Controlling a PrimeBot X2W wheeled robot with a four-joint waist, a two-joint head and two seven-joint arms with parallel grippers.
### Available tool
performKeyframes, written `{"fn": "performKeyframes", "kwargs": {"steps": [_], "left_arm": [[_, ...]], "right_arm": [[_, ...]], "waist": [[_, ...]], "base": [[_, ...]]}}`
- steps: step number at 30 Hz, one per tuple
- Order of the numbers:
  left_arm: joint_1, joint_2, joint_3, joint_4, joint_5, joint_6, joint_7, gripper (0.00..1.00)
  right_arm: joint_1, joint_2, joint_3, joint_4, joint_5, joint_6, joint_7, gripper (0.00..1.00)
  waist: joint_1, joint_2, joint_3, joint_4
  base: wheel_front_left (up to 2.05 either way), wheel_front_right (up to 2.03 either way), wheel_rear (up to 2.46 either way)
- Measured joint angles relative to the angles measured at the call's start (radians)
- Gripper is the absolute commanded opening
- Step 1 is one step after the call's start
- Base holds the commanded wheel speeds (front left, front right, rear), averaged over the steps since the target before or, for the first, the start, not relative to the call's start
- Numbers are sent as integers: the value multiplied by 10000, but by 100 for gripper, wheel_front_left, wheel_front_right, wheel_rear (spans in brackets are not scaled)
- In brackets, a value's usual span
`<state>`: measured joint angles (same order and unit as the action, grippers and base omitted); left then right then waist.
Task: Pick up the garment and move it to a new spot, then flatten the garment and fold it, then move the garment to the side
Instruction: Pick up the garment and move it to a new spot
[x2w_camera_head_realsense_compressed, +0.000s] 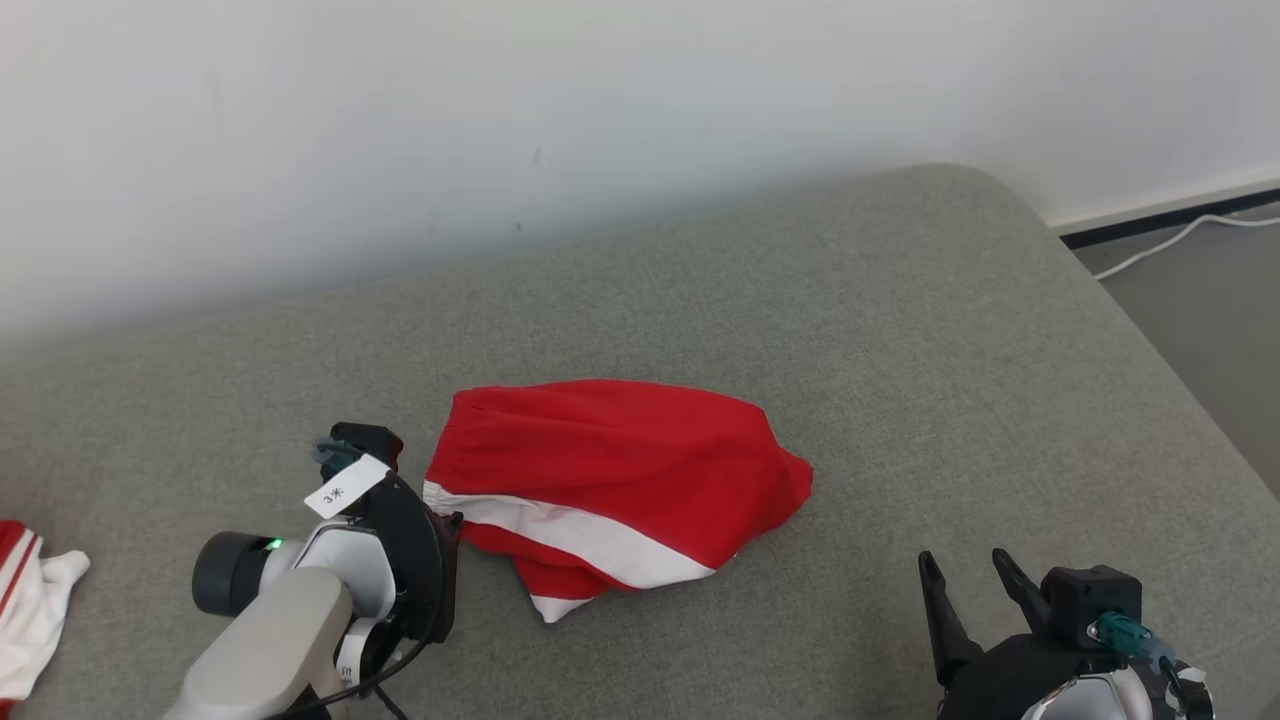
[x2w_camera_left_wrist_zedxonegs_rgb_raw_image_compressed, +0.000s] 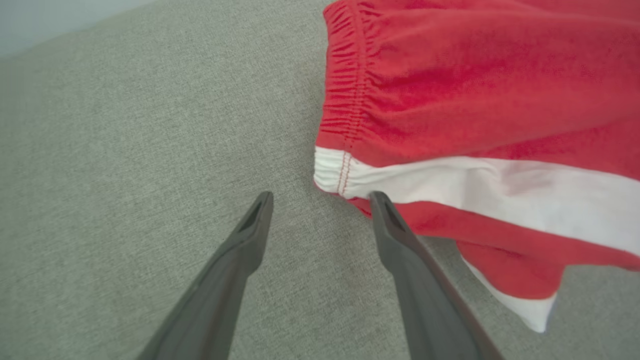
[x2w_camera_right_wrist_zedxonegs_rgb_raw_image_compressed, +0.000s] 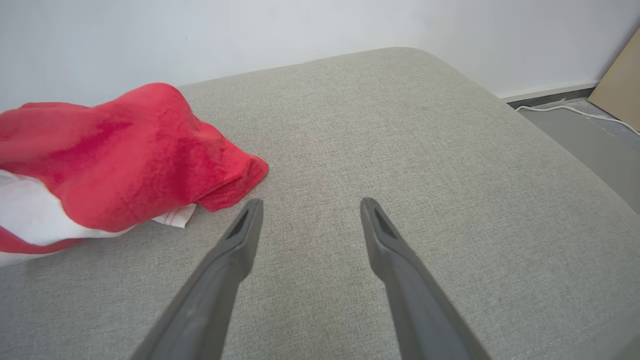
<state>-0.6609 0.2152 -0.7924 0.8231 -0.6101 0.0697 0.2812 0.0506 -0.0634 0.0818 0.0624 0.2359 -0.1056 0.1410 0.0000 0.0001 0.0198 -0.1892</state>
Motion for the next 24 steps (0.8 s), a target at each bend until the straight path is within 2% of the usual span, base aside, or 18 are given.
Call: {"fn": "performKeyframes", "kwargs": {"steps": [10,11,12,13,18,24], "left_arm": [[-496,-17,4,-61,2,-186,27,100],[-500,-29,0,-58,2,-188,27,71],[-500,-38,-6,-54,2,-190,27,19],[-507,-59,-8,-52,2,-234,27,0],[-688,-276,29,-38,0,-326,-69,0],[-1116,-228,395,75,-111,61,-527,0]], "right_arm": [[-416,-12,-29,2,0,-2,2,100],[-430,-12,-19,0,0,-2,2,100],[-430,-12,-6,13,0,-2,2,100],[-428,-10,-4,19,0,-2,2,100],[-429,-10,-50,88,2,-2,-2,100],[-434,-4,-59,263,2,-2,-4,100]], "waist": [[1,0,564,-210],[1,0,591,-219],[1,0,612,-222],[1,0,626,-219],[1,-1,631,-82],[1,0,514,133]], "base": [[0,0,0],[0,0,0],[0,0,0],[0,0,0],[0,0,0],[0,0,0]]}}
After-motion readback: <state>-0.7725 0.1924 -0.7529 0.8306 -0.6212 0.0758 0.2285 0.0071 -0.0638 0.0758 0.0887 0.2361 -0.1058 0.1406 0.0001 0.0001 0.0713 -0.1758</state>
